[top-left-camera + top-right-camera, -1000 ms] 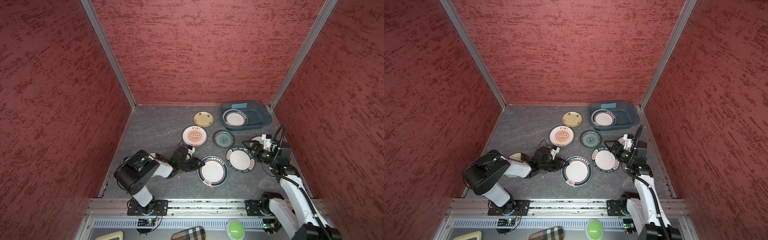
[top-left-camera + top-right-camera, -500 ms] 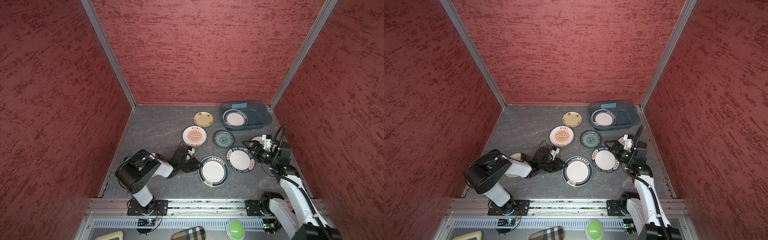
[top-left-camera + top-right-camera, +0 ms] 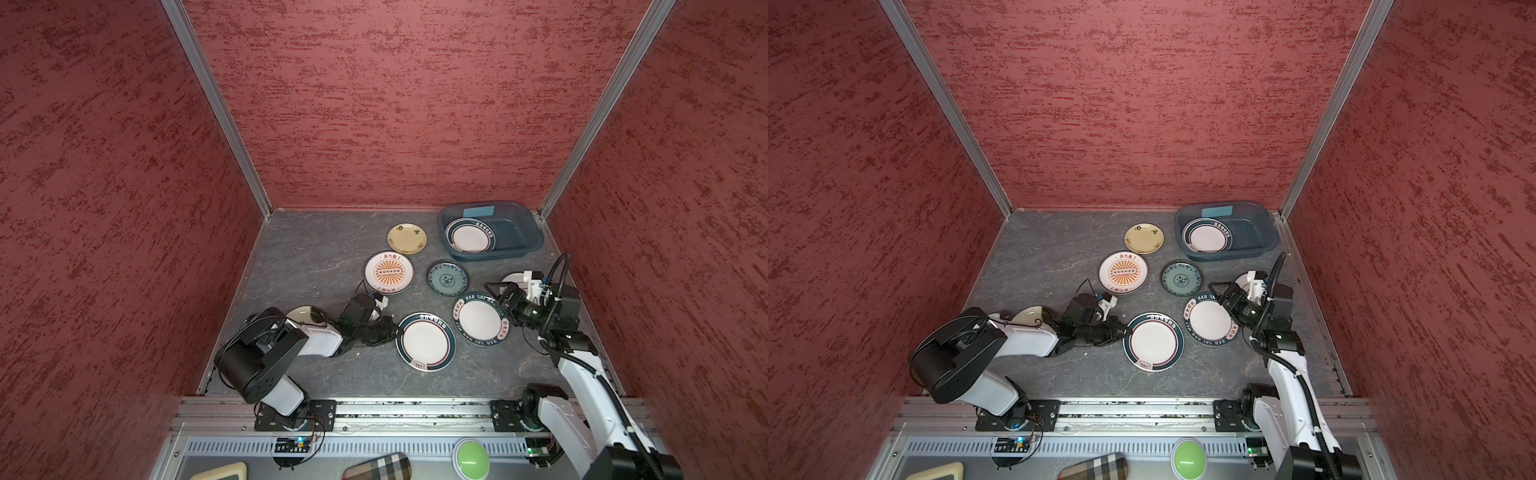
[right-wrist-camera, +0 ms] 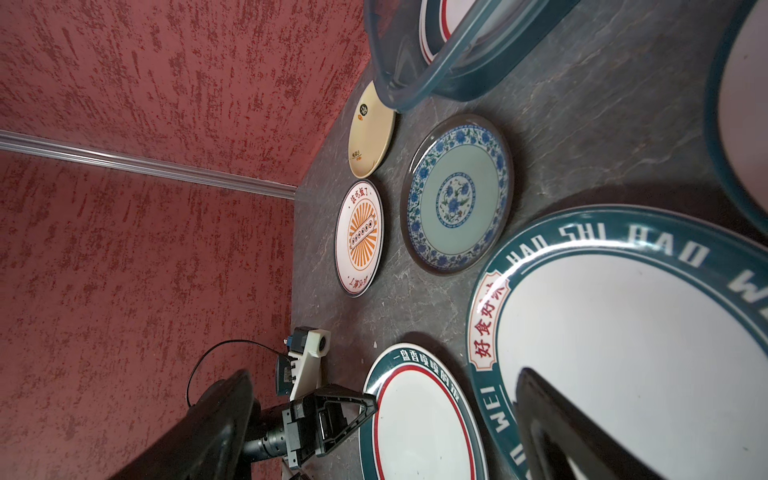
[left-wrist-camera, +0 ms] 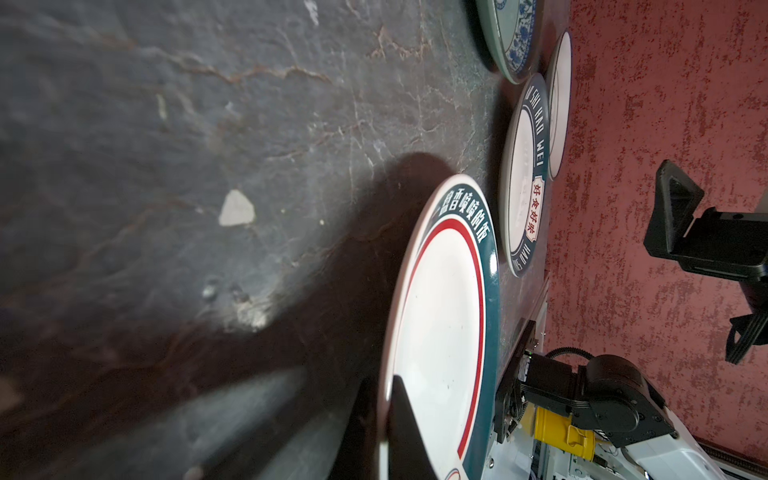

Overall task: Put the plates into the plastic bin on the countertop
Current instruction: 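Lower left gripper onto the rim of the green-rimmed plate nearest the robot, then grasp the green-rimmed plate rim with left gripper and tilt it up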

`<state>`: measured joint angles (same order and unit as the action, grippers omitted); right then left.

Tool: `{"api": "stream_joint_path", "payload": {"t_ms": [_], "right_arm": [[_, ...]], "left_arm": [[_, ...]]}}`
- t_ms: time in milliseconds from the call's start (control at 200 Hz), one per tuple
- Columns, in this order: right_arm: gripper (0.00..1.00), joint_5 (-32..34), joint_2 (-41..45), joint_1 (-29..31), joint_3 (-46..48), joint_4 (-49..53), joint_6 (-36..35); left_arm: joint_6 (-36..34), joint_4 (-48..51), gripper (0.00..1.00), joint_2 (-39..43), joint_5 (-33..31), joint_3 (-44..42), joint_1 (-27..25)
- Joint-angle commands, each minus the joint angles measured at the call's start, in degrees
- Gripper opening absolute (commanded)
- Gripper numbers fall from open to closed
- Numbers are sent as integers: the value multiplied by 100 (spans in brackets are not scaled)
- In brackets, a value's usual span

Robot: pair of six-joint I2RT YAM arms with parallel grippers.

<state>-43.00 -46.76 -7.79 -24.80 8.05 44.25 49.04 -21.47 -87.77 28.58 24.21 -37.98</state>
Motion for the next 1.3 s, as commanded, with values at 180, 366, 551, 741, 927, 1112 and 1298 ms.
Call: {"api": "stream_joint_path", "payload": {"t_ms": [180,366,551,741,927,1112,1298], "right_arm": [[99,-327,-108,-23,174,-635,138],[99,-163,-66,-29,76,-419,-45],[99,-153,-163,-20,54,-566,95],[97,-164,-350,119,-24,-999,411],[90,95,-581,570,-306,-1125,513],[79,698,-902,1201,-377,-1668,687],[72,932,-1581,1847,-583,-2259,842]], "left_arm": [[-231,992,0,947,-155,142,322],[-525,1958,0,1845,-436,493,563],[-780,2741,0,2469,-608,934,1027],[-798,2899,0,2538,-538,1334,1515],[-635,2611,0,2040,-184,1819,1659],[-663,2409,0,1413,19,2341,1655],[-514,2086,0,929,228,2599,1516]]}}
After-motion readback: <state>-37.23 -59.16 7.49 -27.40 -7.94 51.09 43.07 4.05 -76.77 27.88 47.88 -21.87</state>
